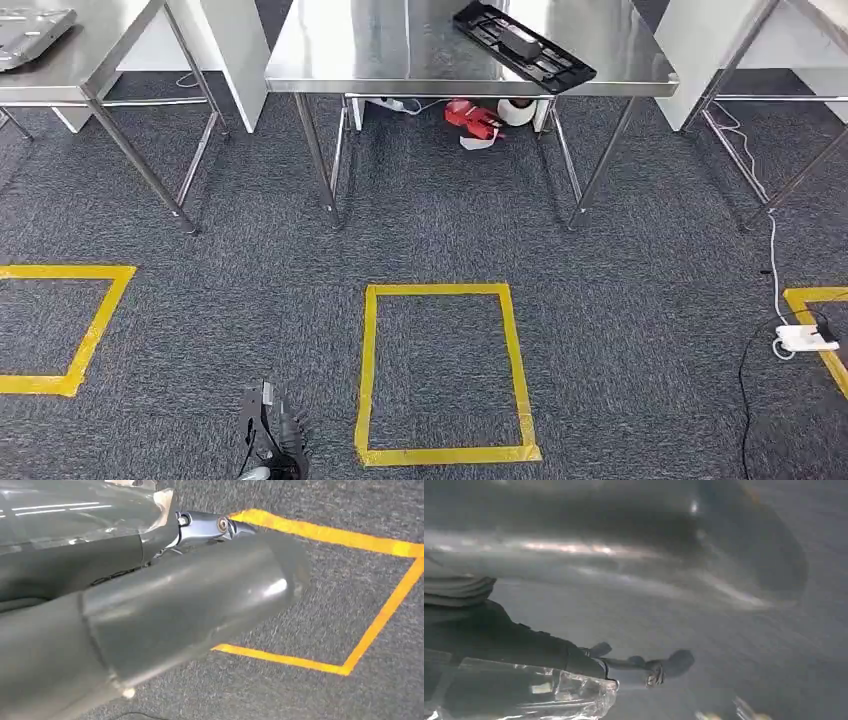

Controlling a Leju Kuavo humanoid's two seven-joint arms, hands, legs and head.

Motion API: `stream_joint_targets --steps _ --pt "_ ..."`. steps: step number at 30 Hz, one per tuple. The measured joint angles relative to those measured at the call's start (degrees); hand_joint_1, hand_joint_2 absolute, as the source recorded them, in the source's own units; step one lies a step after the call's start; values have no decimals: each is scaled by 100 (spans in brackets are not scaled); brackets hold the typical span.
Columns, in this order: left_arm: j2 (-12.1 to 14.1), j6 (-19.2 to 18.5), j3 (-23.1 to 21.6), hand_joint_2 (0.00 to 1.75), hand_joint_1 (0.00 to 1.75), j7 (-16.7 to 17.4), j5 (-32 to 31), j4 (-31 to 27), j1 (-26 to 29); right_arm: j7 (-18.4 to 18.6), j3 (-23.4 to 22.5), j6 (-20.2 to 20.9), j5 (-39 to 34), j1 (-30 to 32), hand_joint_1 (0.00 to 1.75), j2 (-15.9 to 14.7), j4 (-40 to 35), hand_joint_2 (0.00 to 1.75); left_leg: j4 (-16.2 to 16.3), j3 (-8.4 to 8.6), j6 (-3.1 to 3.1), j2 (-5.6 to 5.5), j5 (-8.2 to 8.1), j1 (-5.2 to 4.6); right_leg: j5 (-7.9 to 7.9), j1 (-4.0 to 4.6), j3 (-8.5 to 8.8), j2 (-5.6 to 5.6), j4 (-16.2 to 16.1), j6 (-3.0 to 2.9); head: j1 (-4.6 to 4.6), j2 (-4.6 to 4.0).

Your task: Take the parts from the cabinet and place them on the table.

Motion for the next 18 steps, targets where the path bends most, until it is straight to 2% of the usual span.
stream_joint_targets --steps 1,2,3,4,5,6,7,8,9,10,11,12,14,15,16,17,18 --pt "2 15 -22 0 0 2 46 -2 16 208 49 128 162 -18 0 51 150 0 70 -75 -29 -13 -156 39 65 -98 -39 -27 11 -85 5 0" --pt "7 32 -50 0 0 24 100 -2 34 459 112 297 304 -17 0 83 241 0 254 -117 -60 -14 -529 35 128 -65 -113 -24 13 -169 -22 0" --pt "7 55 -74 0 0 24 155 -4 46 658 178 454 404 -16 0 132 318 0 638 -176 -89 -14 -985 47 201 -46 -167 -35 14 -237 -48 0" --pt "11 53 -107 0 0 24 175 -15 50 727 232 566 458 -25 0 171 416 0 1084 -243 -111 -16 -1327 48 282 -27 -238 -43 23 -253 -41 0" --pt "13 52 -136 0 0 24 192 -15 52 751 276 615 489 -32 0 191 491 0 1487 -290 -124 -17 -1501 48 354 -14 -329 -47 40 -259 -46 0" --pt "11 52 -157 0 0 24 208 -15 57 778 313 635 508 -38 0 210 543 0 1785 -282 -127 -18 -1480 48 414 -2 -440 -52 72 -256 -41 0" --pt "11 52 -177 0 0 24 208 -15 65 793 337 648 513 -42 0 230 591 0 1843 -193 -119 -17 -1329 48 457 5 -543 -56 108 -246 -46 0" --pt "11 52 -190 0 0 24 208 -17 70 799 354 669 513 -45 0 245 635 0 1677 28 -104 -16 -1093 48 501 6 -657 -57 161 -236 -46 0" --pt "11 52 -194 0 0 24 212 -28 71 799 379 716 530 -46 0 263 672 0 1321 339 -79 -17 -916 48 542 8 -760 -55 208 -220 -46 0" --pt "7 48 -203 0 0 24 214 -53 64 810 416 810 589 -54 0 274 705 0 838 723 -52 -21 -910 47 588 10 -840 -51 256 -204 -48 0" --pt "2 39 -216 0 0 26 214 -81 50 828 457 904 648 -60 0 274 725 0 336 1052 -9 -30 -1188 37 620 19 -884 -48 279 -175 -50 0" --pt "-9 35 -238 0 0 28 216 -101 44 834 496 961 700 -65 0 276 740 0 -22 1255 9 -34 -1262 21 661 47 -892 -55 295 -137 -39 0" --pt "-15 44 -297 0 0 31 269 -103 40 832 556 1000 762 -95 0 276 764 0 15 1183 71 -31 -1211 -27 787 13 -913 -60 256 -55 -31 0" --pt "-24 74 -315 0 0 31 295 -105 52 819 593 1002 792 -100 0 278 775 0 -13 1129 143 -17 -1132 -41 859 30 -929 -49 226 -5 -24 0" --pt "-52 90 -330 0 0 24 339 -105 61 810 604 991 821 -103 0 252 801 0 -89 1055 200 23 -1017 39 831 55 -988 -44 284 11 -33 0" --pt "-54 100 -351 0 0 13 367 -111 59 780 623 980 849 -105 0 263 812 0 -104 952 243 12 -940 16 564 40 -1078 -22 411 -26 -55 0" --pt "-68 107 -369 0 0 9 400 -120 67 769 641 978 869 -99 0 263 814 0 -96 868 268 17 -858 22 216 27 -1153 -17 679 -87 27 0"
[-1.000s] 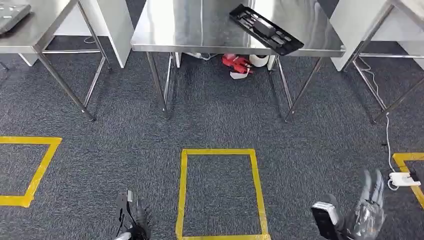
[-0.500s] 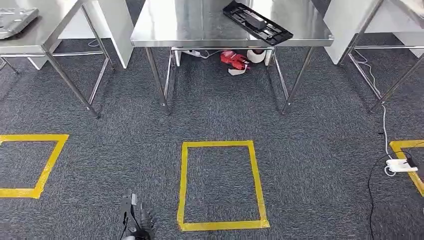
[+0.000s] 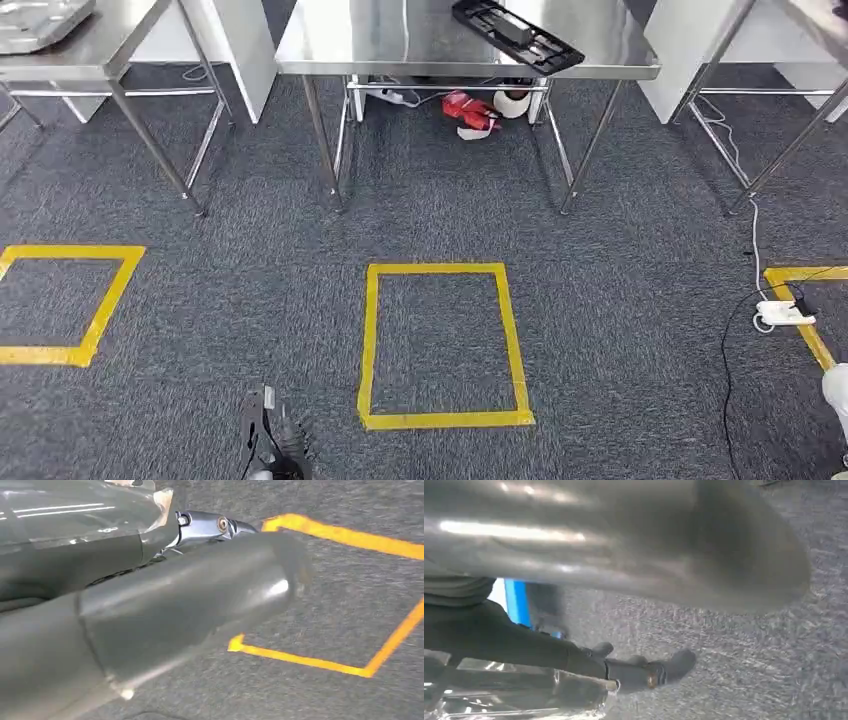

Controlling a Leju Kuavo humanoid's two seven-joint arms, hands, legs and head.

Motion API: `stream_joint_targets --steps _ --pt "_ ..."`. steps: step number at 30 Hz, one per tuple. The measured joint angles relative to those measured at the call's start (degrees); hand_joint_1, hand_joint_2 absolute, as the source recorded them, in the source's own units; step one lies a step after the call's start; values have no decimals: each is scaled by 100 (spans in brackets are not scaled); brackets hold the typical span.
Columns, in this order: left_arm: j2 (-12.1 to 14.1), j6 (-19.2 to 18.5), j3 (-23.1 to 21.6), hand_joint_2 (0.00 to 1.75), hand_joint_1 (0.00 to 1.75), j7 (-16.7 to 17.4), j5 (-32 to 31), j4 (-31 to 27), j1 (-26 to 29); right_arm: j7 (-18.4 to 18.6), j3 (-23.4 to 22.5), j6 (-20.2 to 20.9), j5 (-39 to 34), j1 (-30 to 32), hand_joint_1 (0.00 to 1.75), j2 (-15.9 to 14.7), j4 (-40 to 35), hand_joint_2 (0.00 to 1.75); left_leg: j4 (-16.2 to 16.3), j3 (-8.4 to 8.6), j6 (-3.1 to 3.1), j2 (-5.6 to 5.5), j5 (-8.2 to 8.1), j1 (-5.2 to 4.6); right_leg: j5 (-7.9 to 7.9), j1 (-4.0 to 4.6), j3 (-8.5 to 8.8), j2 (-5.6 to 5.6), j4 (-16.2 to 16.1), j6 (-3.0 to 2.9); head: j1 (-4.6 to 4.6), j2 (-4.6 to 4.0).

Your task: Take the parts from the cabinet and place them on the table.

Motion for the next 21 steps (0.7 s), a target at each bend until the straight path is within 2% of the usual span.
stream_joint_targets --steps 1,2,3,4,5,6,7,8,9,10,12,13,14,15,16,17,18,19,20,21 --pt "-20 0 -15 0 0 -13 11 -11 28 -4 19 0 19 0 0 -13 7 0 0 -110 -29 1 76 -3 -342 -5 -62 2 355 -28 26 0" --pt "-24 0 -20 0 0 -18 29 -13 46 -9 33 2 50 -7 0 -28 9 0 3 -209 -37 10 156 -7 -571 -22 -93 2 742 -23 21 0" --pt "-24 11 -22 0 0 -24 52 -17 58 -9 57 4 59 -11 0 -33 11 0 18 -273 -43 31 248 -6 -597 -37 -100 1 1079 40 35 0" --pt "-24 20 -22 0 0 -37 63 -20 67 -9 81 7 66 -12 0 -44 11 0 22 -400 -56 44 339 -5 -445 -49 -44 2 1272 140 32 0" --pt "-26 35 -24 0 0 -56 72 -20 76 -2 94 15 89 -17 0 -50 11 0 22 -514 -77 51 398 -2 -198 -62 82 1 1257 246 30 0" --pt "-26 54 -28 0 0 -72 87 -22 88 17 111 20 142 -13 0 -57 13 0 29 -623 -105 50 483 3 69 -79 300 1 1056 335 30 0" --pt "-28 89 -35 0 0 -79 87 -22 95 31 135 24 203 -10 0 -61 13 0 42 -709 -136 50 555 11 152 -99 588 2 695 354 30 0" --pt "-28 101 -50 0 0 -81 87 -28 100 33 179 26 251 -11 0 -63 13 0 63 -765 -185 45 616 -6 -74 -126 1047 11 46 295 28 0" --pt "-28 116 -65 0 0 -81 87 -44 101 33 218 35 269 -12 0 -66 13 0 79 -798 -232 -3 669 -19 -361 -21 1496 83 -624 210 35 0" --pt "-37 129 -76 0 0 -81 87 -57 97 33 238 48 300 -16 0 -61 18 0 87 -815 -253 -3 737 -42 -464 -14 1471 95 -792 124 13 0" --pt "-44 153 -85 0 0 -76 87 -66 96 24 278 109 350 -9 0 -50 28 0 36 -825 -256 -41 849 -37 -423 -12 1420 46 -728 85 0 0" --pt "-44 171 -92 0 0 -70 87 -63 118 22 302 158 372 0 0 -48 37 0 60 -859 -288 -45 842 7 -374 -107 1397 -15 -729 5 -9 0" --pt "-41 194 -94 0 0 -55 83 -63 133 22 321 181 376 6 0 -48 44 0 177 -891 -313 -32 613 23 -334 -80 1377 -59 -729 -58 -11 0" --pt "-41 203 -96 0 0 -55 81 -66 141 22 349 190 398 9 0 -52 44 0 529 -1001 -338 -33 208 28 -280 -61 1326 -113 -727 -145 -15 0" --pt "-41 201 -98 0 0 -55 76 -66 140 22 367 197 407 7 0 -52 44 0 1000 -1150 -361 -36 -122 28 -240 -39 1272 -156 -725 -195 -20 0" --pt "-41 201 -98 0 0 -55 76 -66 144 22 378 201 417 8 0 -50 44 0 1470 -1288 -378 -35 -342 31 -204 -19 1221 -205 -722 -215 -16 0" --pt "-41 203 -98 0 0 -55 76 -63 153 22 387 203 420 12 0 -48 46 0 1847 -1385 -382 -35 -425 31 -177 5 1175 -249 -717 -220 -18 0" --pt "-41 203 -98 0 0 -52 76 -63 167 22 393 208 422 20 0 -48 48 0 2005 -1372 -367 -33 -364 31 -149 29 1137 -302 -713 -219 -18 0" --pt "-39 203 -98 0 0 -52 76 -63 177 22 396 214 422 23 0 -48 48 0 1870 -1213 -337 -31 -227 30 -133 52 1121 -352 -710 -219 -16 0" --pt "-39 203 -98 0 0 -52 76 -66 180 22 398 216 422 22 0 -48 48 0 1491 -934 -287 -12 -81 16 -125 75 1123 -397 -710 -212 -22 0"
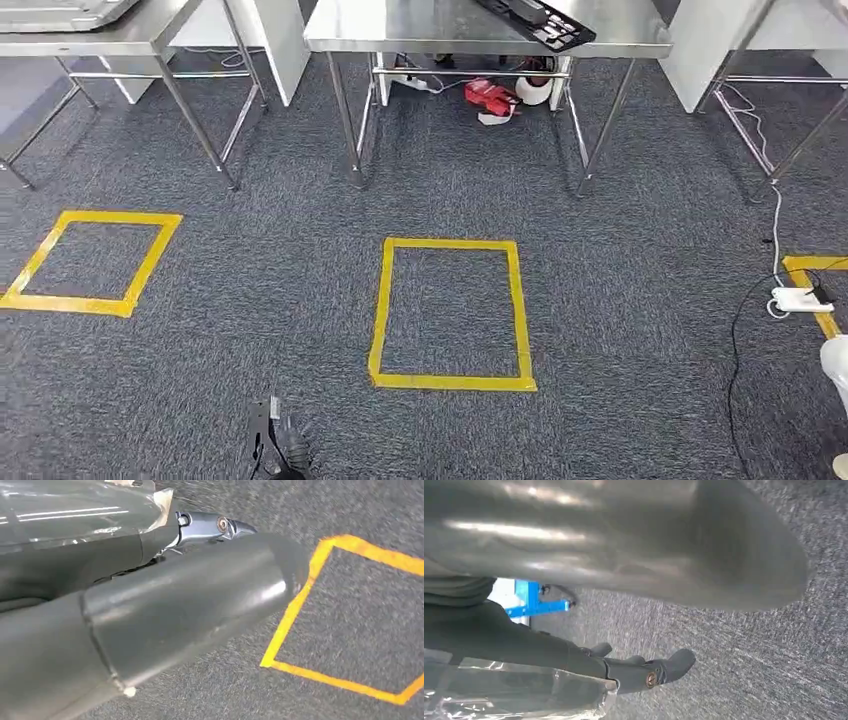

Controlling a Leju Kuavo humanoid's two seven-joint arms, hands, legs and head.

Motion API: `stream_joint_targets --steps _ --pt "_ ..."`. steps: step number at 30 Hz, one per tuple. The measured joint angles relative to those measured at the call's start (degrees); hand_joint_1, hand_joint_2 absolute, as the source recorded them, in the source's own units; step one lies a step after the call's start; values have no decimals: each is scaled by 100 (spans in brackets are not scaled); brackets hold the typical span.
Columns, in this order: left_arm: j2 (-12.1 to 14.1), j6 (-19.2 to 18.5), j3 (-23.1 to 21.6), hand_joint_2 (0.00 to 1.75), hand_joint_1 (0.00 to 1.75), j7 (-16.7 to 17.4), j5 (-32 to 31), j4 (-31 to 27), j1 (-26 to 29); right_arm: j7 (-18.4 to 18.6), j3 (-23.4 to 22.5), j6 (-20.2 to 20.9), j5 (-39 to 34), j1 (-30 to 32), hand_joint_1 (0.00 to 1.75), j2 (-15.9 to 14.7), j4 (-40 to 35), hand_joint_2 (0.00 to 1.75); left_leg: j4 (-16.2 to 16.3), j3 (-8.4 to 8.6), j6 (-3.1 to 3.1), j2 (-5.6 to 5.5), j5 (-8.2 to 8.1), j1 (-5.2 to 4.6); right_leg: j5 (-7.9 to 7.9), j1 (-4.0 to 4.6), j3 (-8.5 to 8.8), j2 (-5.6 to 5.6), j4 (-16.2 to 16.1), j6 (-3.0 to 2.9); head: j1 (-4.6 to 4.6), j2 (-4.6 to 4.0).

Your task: Take the parts from the cabinet and place them on the table.

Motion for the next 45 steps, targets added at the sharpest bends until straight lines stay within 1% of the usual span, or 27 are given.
stream_joint_targets --steps 1,3,4,7,9,11,13,14,16,17,18,19,22,23,24,25,27,28,29,31,32,33,38,40,41,43,45 --pt "-2 0 0 0 0 0 0 0 -2 0 2 4 0 -3 0 0 0 0 -557 380 83 76 148 -27 12 33 27 -56 0 -13 0 0" --pt "0 -2 -2 0 0 0 -9 -9 -18 0 7 4 0 11 0 52 15 0 -1318 879 297 540 177 -178 13 99 17 -161 18 -6 11 0" --pt "-2 -2 -2 0 0 -2 -13 -11 -19 0 9 4 0 5 0 52 18 0 -1358 864 288 558 186 -195 35 82 9 -224 19 29 15 0" --pt "5 0 -2 0 0 -2 -13 -11 -19 0 15 2 0 -33 0 55 18 0 -1523 842 335 318 239 -173 49 127 20 -451 5 66 -6 0" --pt "-19 -2 -6 0 0 2 -13 -15 -37 0 22 0 2 -25 0 42 22 0 -1621 839 371 186 368 -86 -188 44 -215 209 378 109 0 0" --pt "-55 2 -18 0 0 4 -24 -15 -43 9 33 20 39 -16 0 33 33 0 -1620 745 346 25 430 -73 -577 -25 -669 377 1337 120 9 0" --pt "-55 85 -33 0 0 68 -85 -15 -32 9 55 31 74 -6 0 22 39 0 -1610 670 300 -135 485 -53 -694 -96 -947 388 1916 216 9 0" --pt "-55 118 -46 0 0 81 -96 -15 -28 13 59 28 79 7 0 20 39 0 -1606 650 268 -217 508 -33 -604 -140 -880 388 1788 295 7 0" --pt "-55 201 -90 0 0 94 -146 -15 -29 17 61 28 103 14 0 17 39 0 -1540 590 204 -378 541 23 -201 -239 -440 441 890 503 9 0" --pt "-55 234 -111 0 0 98 -153 -15 -31 17 66 28 109 11 0 17 39 0 -1470 538 166 -440 537 34 -30 -305 -207 618 407 589 13 0" --pt "-57 293 -122 0 0 96 -173 -17 -43 17 72 31 118 17 0 24 48 0 -1356 440 100 -497 518 -4 -62 -312 -148 874 128 593 59 0" --pt "-70 357 -138 0 0 88 -203 -20 -47 15 81 31 120 14 0 22 48 0 -1346 391 65 -570 523 5 -52 -299 -201 858 187 484 18 0" --pt "-63 555 -149 0 0 37 -258 -26 -22 15 98 31 131 7 0 17 48 0 -1373 328 -59 -749 621 63 7 -297 -170 649 205 343 0 0" --pt "-55 623 -149 0 0 5 -262 -26 -12 6 103 33 140 3 0 26 48 0 -1314 293 -70 -677 585 87 33 -327 -192 580 196 302 2 0" --pt "-57 676 -151 0 0 -42 -264 -33 -12 4 105 33 140 2 0 26 48 0 -1059 169 -75 -370 343 53 70 -299 -201 529 196 236 -29 0" --pt "-61 730 -151 0 0 -98 -273 -52 -18 -2 105 35 149 16 0 28 48 0 -626 -22 -95 -202 57 56 79 -281 -218 450 198 212 -70 0" --pt "-72 780 -153 0 0 -151 -282 -57 -10 0 105 46 149 48 0 28 48 0 292 -397 -128 -68 -363 74 78 -244 -243 266 202 212 -68 0" --pt "-72 793 -153 0 0 -168 -291 -57 1 0 105 48 146 58 0 20 48 0 465 -452 -133 -36 -387 84 78 -233 -248 185 202 213 -70 0" --pt "-70 807 -153 0 0 -190 -297 -57 9 0 105 50 146 54 0 17 48 0 376 -372 -130 -14 -307 89 77 -231 -249 107 202 214 -63 0" --pt "-70 765 -153 0 0 -254 -291 -70 16 0 105 81 149 32 0 20 48 0 -452 129 -96 76 84 88 74 -233 -236 -24 202 218 -68 0" --pt "-70 668 -151 0 0 -278 -241 -102 15 -9 105 89 153 21 0 26 48 0 -997 452 -64 256 271 82 71 -230 -226 -84 202 222 -72 0" --pt "-77 588 -151 0 0 -278 -188 -118 0 -9 105 101 157 15 0 26 48 0 -1247 573 -49 511 216 31 48 -168 -236 -130 208 261 -72 0" --pt "-96 625 -146 0 0 -317 -201 -138 8 -9 109 151 269 -17 0 26 46 0 -1332 553 158 146 307 -27 20 -125 -190 -360 172 423 -35 0" --pt "-118 654 -142 0 0 -319 -203 -144 -10 -7 111 177 310 3 0 24 48 0 -1368 541 263 36 369 -17 -300 -180 -404 157 682 353 -4 0" --pt "-133 632 -142 0 0 -317 -203 -144 -14 -9 111 199 315 6 0 31 48 0 -1368 525 274 -40 375 -19 -503 -182 -620 282 1141 312 9 0" --pt "-146 584 -142 0 0 -315 -203 -144 -2 -9 111 212 315 22 0 33 50 0 -1366 509 290 -219 386 -35 -765 -158 -1028 374 1952 315 18 0" --pt "-149 522 -142 0 0 -317 -218 -144 10 15 111 214 299 34 0 24 50 0 -1355 512 292 -399 392 -52 -568 -151 -957 400 1737 403 13 0"
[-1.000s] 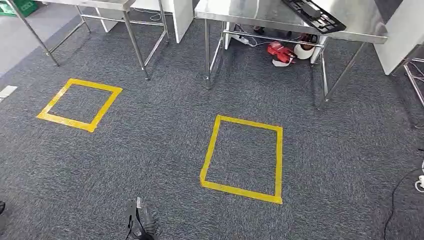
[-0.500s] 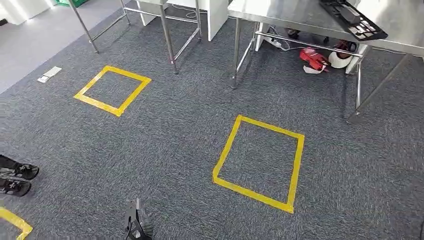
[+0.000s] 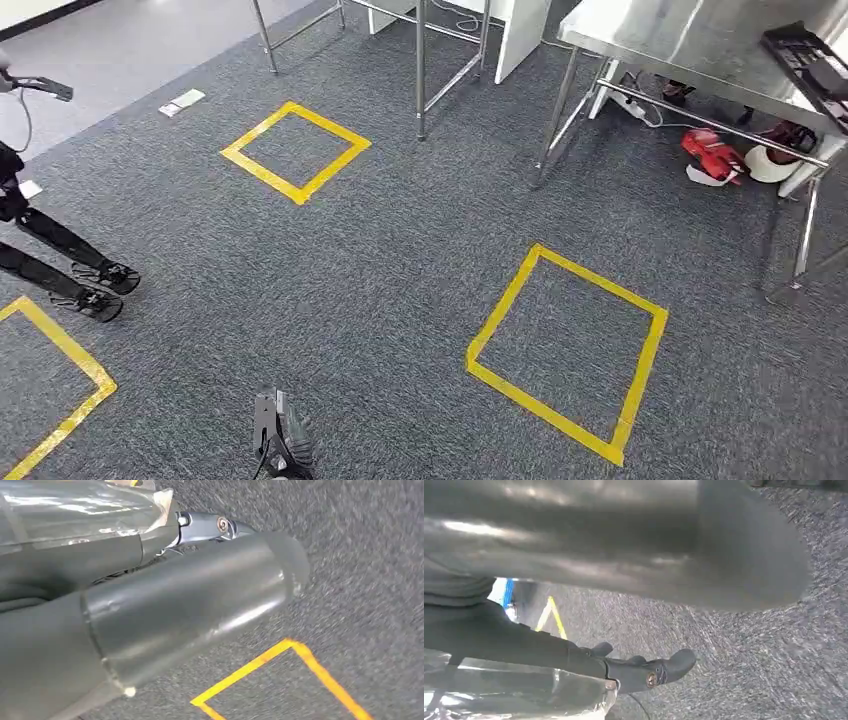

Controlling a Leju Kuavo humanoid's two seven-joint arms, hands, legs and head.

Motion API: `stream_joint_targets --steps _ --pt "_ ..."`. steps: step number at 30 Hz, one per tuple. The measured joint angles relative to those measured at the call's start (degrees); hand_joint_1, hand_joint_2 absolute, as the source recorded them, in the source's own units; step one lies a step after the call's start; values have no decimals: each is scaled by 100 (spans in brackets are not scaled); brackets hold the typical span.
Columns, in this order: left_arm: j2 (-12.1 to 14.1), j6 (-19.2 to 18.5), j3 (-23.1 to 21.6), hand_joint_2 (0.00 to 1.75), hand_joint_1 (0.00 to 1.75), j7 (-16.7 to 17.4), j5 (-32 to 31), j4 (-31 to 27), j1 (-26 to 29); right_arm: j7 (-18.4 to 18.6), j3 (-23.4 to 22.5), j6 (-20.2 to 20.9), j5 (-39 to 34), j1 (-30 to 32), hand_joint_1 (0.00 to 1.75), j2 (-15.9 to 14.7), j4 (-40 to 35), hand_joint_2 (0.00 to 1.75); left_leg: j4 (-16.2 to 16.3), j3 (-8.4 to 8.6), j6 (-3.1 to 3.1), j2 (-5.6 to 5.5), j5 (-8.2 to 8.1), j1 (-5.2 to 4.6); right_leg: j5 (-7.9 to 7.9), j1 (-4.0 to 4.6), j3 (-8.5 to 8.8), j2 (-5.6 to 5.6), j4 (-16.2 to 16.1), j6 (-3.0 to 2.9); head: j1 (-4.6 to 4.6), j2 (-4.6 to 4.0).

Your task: Take the parts from the cabinet and place them on the table.

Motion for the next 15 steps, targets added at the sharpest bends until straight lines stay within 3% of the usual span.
stream_joint_targets --steps 2,3,4,7,8,9,10,11,13,14,15 --pt "-2 -33 -2 0 0 -2 -2 0 -1 0 0 2 -2 -2 0 -5 0 0 27 5 -8 -171 4 -1 456 -1 452 125 -1001 83 0 0" --pt "-13 -39 -4 0 0 -4 -11 0 0 -2 0 2 -2 2 0 -5 0 0 44 -12 -14 -231 2 3 602 -18 624 396 -1425 82 6 0" --pt "-15 -41 -4 0 0 -4 -15 0 -2 -2 0 4 -7 7 0 -2 2 0 94 -27 -57 -302 -13 -57 617 6 614 405 -1513 12 0 0" --pt "-18 -42 -4 0 0 -9 -35 -2 10 -2 0 4 -7 -35 0 -2 2 0 61 -72 -142 -432 36 -27 640 40 662 251 -1491 -89 0 0" --pt "-11 -42 -4 0 0 -9 -35 -2 9 -2 -2 4 -15 -38 0 11 2 0 87 -108 -163 -453 33 -27 681 -76 678 176 -1528 -147 -7 0" --pt "-13 -42 -7 0 0 -13 -48 -2 11 -2 -2 4 -17 -34 0 4 2 0 189 -148 -193 -125 -64 -45 692 -62 684 111 -1540 -164 -6 0" --pt "-13 -42 -9 0 0 -15 -64 -2 -1 -2 -2 4 -17 -23 0 4 2 0 507 -291 -249 168 -296 -30 691 -61 687 34 -1540 -249 -68 0" --pt "-13 -53 -13 0 0 -15 -96 -2 -6 -4 -2 4 -24 0 0 11 2 0 919 -483 -288 263 -513 0 681 -43 689 -43 -1540 -260 -70 0" --pt "-15 -118 -28 0 0 18 -142 -2 -3 -4 -4 4 -24 16 0 6 2 0 1742 -906 -351 332 -823 65 675 -37 679 -216 -1539 -265 -74 0" --pt "-11 -173 -48 0 0 70 -180 0 -1 -4 -2 4 -15 13 0 6 2 0 1883 -990 -375 356 -811 95 674 -41 678 -287 -1539 -264 -74 0" --pt "7 -245 -83 0 0 140 -212 0 -1 -4 -2 9 4 7 0 11 2 0 1746 -934 -399 382 -672 127 671 -51 679 -368 -1538 -262 -74 0"
